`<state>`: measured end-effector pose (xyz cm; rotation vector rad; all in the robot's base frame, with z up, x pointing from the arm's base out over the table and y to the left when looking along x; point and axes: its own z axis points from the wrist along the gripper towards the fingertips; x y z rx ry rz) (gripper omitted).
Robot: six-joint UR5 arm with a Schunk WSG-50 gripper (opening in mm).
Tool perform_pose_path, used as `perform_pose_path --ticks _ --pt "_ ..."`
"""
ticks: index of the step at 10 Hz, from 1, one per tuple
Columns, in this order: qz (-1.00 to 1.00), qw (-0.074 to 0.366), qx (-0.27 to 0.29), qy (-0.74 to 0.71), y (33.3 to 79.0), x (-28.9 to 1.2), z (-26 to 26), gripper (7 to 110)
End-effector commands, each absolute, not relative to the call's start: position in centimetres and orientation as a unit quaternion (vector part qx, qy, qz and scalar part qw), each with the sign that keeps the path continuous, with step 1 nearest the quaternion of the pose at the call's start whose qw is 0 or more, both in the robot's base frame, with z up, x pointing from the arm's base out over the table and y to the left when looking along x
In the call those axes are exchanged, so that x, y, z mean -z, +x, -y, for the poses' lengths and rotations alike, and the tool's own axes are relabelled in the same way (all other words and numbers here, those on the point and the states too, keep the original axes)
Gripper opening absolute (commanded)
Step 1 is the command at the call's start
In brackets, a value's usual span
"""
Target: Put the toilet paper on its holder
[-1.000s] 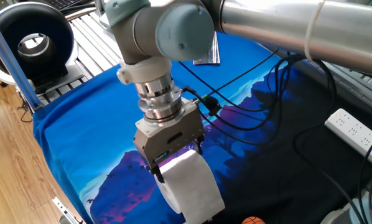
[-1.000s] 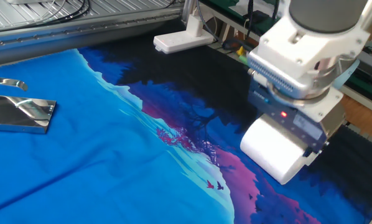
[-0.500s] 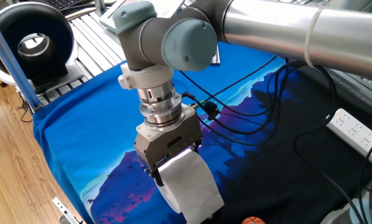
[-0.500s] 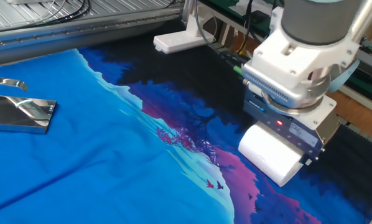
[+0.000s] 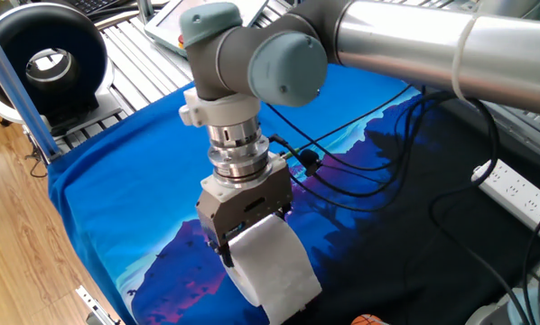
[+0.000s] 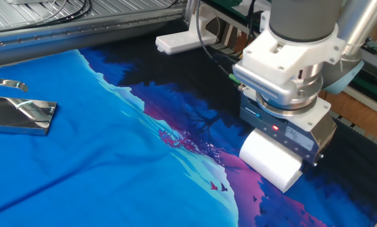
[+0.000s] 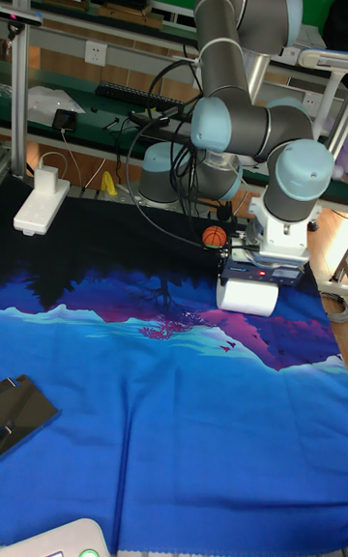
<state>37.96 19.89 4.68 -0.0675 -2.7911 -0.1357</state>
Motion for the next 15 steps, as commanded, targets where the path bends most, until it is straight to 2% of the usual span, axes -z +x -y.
perform_pose_path --ticks 1,6,8,9,10,12,13,15 --pt "0.985 0.157 0.051 -0.049 39.4 -4.7 -20.6 88" --pt "0.986 0.154 0.037 -0.059 40.5 -4.4 -21.3 88" --pt "0.986 0.154 0.032 -0.062 40.7 -3.0 -21.5 88" --pt "0.982 0.177 0.028 -0.063 39.8 -3.1 -21.8 88" --pt "0.974 0.22 0.022 -0.05 37.9 -4.2 -21.6 88" --pt "0.967 0.25 0.024 -0.035 36.4 -6.4 -20.9 88" --pt "0.968 0.247 0.02 -0.041 36.5 -6.8 -21.0 88" --pt "0.973 0.223 0.014 -0.054 37.9 -5.5 -21.1 88"
